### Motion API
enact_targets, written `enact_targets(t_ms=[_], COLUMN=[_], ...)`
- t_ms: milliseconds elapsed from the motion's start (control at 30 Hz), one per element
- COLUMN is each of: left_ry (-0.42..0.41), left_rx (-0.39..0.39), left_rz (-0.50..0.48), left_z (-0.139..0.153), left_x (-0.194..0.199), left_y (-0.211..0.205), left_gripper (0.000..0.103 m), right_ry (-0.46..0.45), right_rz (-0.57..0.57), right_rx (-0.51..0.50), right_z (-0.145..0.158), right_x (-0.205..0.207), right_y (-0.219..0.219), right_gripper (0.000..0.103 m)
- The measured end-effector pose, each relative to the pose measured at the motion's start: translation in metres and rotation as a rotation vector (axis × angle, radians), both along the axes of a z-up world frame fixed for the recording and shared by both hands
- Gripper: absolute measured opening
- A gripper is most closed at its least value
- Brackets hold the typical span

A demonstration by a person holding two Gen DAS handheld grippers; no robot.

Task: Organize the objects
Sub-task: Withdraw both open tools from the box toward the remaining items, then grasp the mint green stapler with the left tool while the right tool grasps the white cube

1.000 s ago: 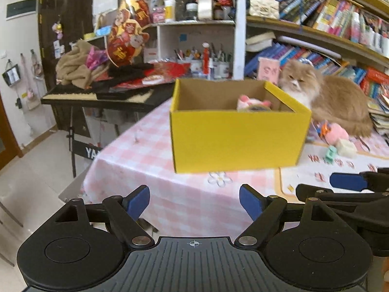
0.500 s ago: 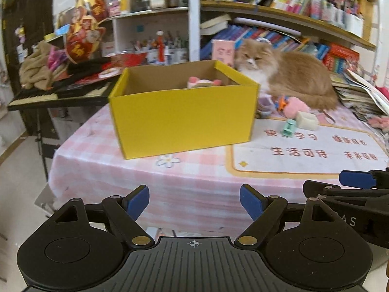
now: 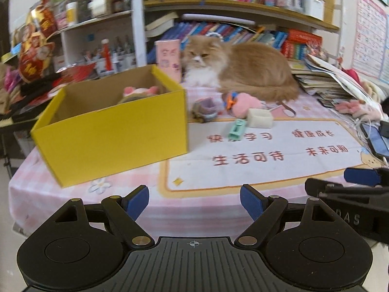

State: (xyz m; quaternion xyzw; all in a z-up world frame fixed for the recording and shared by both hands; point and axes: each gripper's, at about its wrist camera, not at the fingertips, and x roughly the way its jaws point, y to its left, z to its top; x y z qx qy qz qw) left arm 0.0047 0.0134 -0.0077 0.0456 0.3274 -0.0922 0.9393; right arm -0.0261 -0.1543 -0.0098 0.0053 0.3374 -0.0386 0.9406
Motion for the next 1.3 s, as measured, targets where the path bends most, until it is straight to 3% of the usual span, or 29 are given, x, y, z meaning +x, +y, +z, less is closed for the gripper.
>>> enact_targets(t_ms=[667,933,1067,1300], left_ry=[0.059,0.059,0.075,0.078], left_rx=[0.006,0.009,0.025,0.036], left_rz=[0.009,0.036,0.045,0.058], left_z=[-0.012,-0.014,-0.020,-0.027], left_x=[0.056,0.084,0.100,0.136], left_y=[-0.068,-0.092,-0.102,-0.117], left_gripper=[0.085,0.083,0.070,0.065], right_ry=[0.095,0.099,0.091,0.072], right_rz=[-0.013,0.030,0.052,0.067], right_rx=[0.046,0.079,0.094,0.119], right_z=[-0.010,-0.014,-0.013,-0.012], right_x=[0.070,0.105,0.122,0.151], right_y=[-0.075,-0.100,-0.109,-0.125], right_gripper=[0.060,0.061,0.063,0.065])
